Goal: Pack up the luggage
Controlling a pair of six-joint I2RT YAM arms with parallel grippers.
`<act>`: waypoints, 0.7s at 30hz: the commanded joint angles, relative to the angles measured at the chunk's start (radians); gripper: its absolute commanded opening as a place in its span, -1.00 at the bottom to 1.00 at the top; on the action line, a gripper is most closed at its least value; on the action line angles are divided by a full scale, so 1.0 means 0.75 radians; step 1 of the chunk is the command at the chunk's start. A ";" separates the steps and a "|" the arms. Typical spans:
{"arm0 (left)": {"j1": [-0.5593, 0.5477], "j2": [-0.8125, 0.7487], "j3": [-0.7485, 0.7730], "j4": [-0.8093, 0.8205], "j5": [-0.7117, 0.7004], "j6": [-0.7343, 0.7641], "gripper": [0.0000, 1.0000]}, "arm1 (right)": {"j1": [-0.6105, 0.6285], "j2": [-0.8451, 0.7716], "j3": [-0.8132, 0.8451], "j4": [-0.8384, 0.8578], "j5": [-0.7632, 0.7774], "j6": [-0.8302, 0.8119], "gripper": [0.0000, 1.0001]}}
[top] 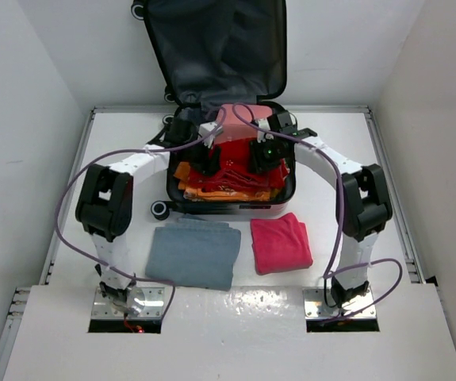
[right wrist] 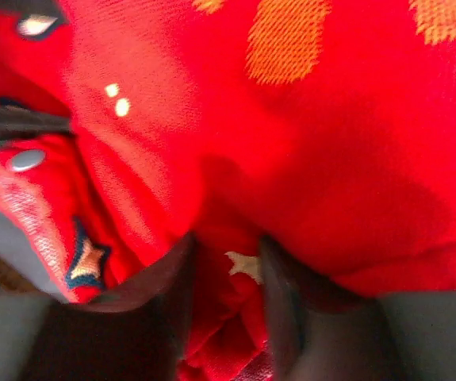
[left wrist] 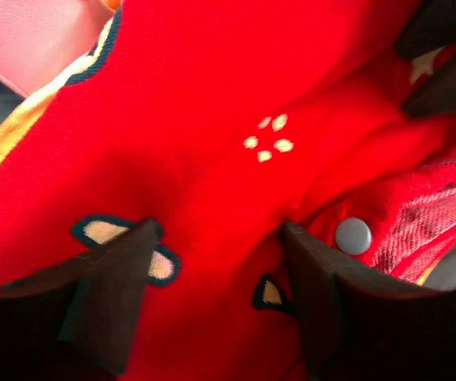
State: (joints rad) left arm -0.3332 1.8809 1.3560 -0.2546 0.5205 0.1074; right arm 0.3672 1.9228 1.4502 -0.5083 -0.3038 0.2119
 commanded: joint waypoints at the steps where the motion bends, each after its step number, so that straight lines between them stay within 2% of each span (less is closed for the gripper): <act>1: 0.008 -0.004 -0.037 -0.119 -0.115 0.041 0.52 | -0.054 -0.050 -0.025 -0.134 0.056 -0.064 -0.13; 3: 0.055 -0.165 -0.149 0.101 -0.080 -0.022 0.72 | -0.090 -0.103 0.036 -0.169 0.011 -0.025 -0.03; 5: 0.070 -0.286 -0.245 0.352 -0.068 -0.122 0.81 | -0.136 -0.183 0.032 -0.177 -0.114 -0.019 0.09; 7: 0.082 -0.392 -0.225 0.413 -0.111 -0.159 0.88 | -0.207 -0.342 -0.043 -0.163 -0.231 -0.072 0.11; 9: 0.082 -0.405 -0.105 0.369 -0.136 -0.160 0.90 | -0.248 -0.471 -0.159 -0.183 -0.385 -0.336 0.15; 10: 0.094 -0.405 -0.054 0.338 -0.136 -0.176 0.90 | -0.264 -0.538 -0.172 -0.337 -0.421 -0.563 0.15; 11: 0.095 -0.405 -0.009 0.309 -0.154 -0.194 0.90 | -0.265 -0.563 -0.183 -0.404 -0.443 -0.670 0.15; 12: 0.111 -0.405 0.063 0.270 -0.154 -0.194 0.90 | -0.263 -0.624 -0.221 -0.467 -0.478 -0.882 0.15; 13: 0.123 -0.405 0.092 0.256 -0.154 -0.211 0.90 | -0.261 -0.639 -0.234 -0.656 -0.491 -1.084 0.12; 14: 0.145 -0.393 0.114 0.244 -0.154 -0.211 0.90 | -0.254 -0.651 -0.242 -0.723 -0.505 -1.186 0.06; 15: 0.146 -0.393 0.151 0.219 -0.154 -0.211 0.90 | -0.244 -0.680 -0.279 -0.770 -0.507 -1.409 0.03; 16: 0.164 -0.393 0.170 0.203 -0.154 -0.211 0.90 | -0.214 -0.682 -0.285 -0.892 -0.501 -1.472 0.01; 19: 0.197 -0.393 0.199 0.153 -0.168 -0.227 0.90 | -0.160 -0.686 -0.316 -1.019 -0.448 -1.689 -0.05; 21: 0.231 -0.393 0.199 0.137 -0.183 -0.270 0.90 | -0.066 -0.717 -0.409 -1.018 -0.379 -1.753 -0.05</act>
State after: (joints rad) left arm -0.1944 1.6077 1.4895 -0.0994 0.4042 -0.0505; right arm 0.2649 1.3960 1.2034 -1.1343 -0.6029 -0.8295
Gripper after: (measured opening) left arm 0.950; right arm 0.480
